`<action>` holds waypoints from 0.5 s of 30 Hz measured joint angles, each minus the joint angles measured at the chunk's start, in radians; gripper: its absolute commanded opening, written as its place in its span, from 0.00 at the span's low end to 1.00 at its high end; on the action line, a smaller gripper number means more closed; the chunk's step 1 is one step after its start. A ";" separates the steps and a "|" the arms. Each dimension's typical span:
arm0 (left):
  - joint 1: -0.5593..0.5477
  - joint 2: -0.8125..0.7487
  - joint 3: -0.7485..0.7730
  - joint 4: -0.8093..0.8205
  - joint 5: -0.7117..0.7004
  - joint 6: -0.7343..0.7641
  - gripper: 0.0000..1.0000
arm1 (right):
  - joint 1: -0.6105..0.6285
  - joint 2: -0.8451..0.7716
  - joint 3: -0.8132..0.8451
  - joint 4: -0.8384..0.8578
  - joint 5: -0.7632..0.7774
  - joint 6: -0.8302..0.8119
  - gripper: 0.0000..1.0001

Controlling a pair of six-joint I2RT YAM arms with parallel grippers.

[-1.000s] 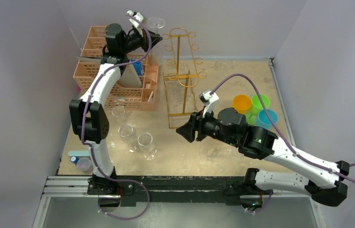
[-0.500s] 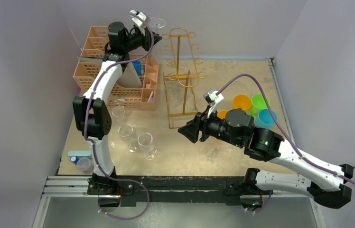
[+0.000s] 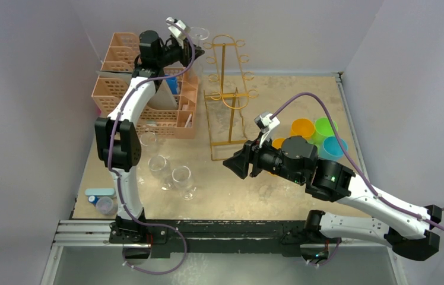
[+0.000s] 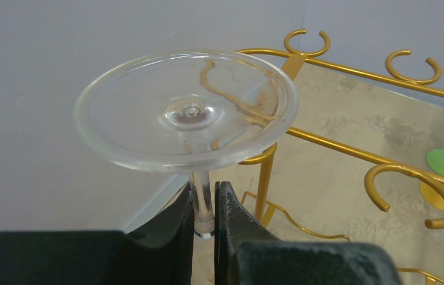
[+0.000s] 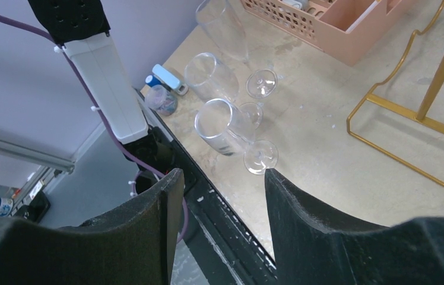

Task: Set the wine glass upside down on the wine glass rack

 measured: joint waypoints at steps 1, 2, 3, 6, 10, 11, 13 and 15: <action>0.000 0.000 -0.003 0.010 0.005 0.000 0.00 | 0.000 0.000 0.000 -0.005 0.004 0.000 0.55; 0.000 0.000 -0.005 0.018 0.010 0.000 0.00 | 0.000 0.000 0.000 -0.008 0.006 0.000 0.55; 0.000 0.000 -0.006 0.026 0.014 0.000 0.00 | 0.000 0.000 0.000 -0.012 0.011 0.000 0.55; -0.002 0.000 -0.006 0.034 0.031 0.000 0.00 | 0.000 -0.005 0.000 -0.016 0.023 -0.002 0.56; -0.006 0.002 -0.006 0.040 0.047 0.000 0.00 | 0.000 -0.020 0.000 -0.019 0.024 -0.002 0.56; -0.008 0.002 -0.006 0.040 0.050 0.000 0.00 | 0.000 -0.023 0.000 -0.019 0.024 -0.002 0.56; -0.014 0.003 -0.006 0.040 0.050 0.001 0.00 | 0.000 -0.026 0.000 -0.019 0.024 -0.002 0.56; -0.021 0.004 -0.006 0.040 0.048 0.002 0.00 | 0.000 -0.026 0.000 -0.019 0.024 -0.002 0.56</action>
